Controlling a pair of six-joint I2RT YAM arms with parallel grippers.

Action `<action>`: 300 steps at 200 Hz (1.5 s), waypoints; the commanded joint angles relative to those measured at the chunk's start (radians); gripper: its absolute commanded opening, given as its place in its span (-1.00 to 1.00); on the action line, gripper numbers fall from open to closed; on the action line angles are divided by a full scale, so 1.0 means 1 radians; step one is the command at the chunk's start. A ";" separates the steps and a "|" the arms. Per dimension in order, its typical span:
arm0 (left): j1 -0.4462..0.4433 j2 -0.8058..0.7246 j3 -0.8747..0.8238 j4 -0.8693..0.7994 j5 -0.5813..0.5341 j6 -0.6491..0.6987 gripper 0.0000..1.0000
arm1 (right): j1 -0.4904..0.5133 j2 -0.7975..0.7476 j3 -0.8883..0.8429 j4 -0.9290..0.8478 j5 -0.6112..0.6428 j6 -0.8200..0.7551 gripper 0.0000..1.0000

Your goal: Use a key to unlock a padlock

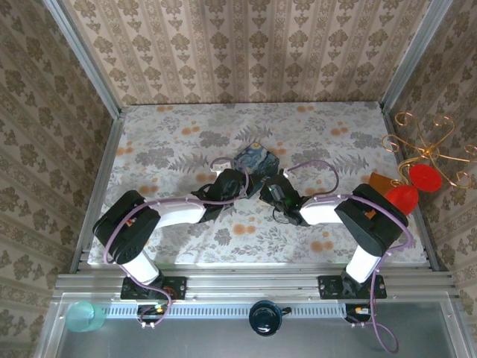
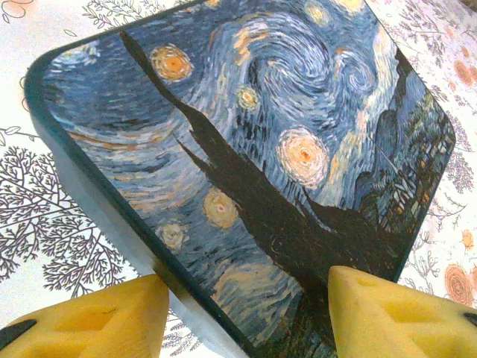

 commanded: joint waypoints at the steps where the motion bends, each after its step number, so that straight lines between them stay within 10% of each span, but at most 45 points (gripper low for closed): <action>1: -0.007 0.050 -0.008 -0.172 -0.009 0.008 0.15 | -0.033 -0.005 0.076 -0.039 -0.011 -0.010 -0.94; 163: -0.004 0.093 0.053 -0.222 -0.006 0.024 0.15 | -0.176 0.034 0.251 -0.404 -0.176 -0.414 -0.57; 300: 0.000 0.099 0.067 -0.231 -0.012 0.025 0.15 | -0.215 0.016 -0.027 0.096 -0.303 -0.594 -0.51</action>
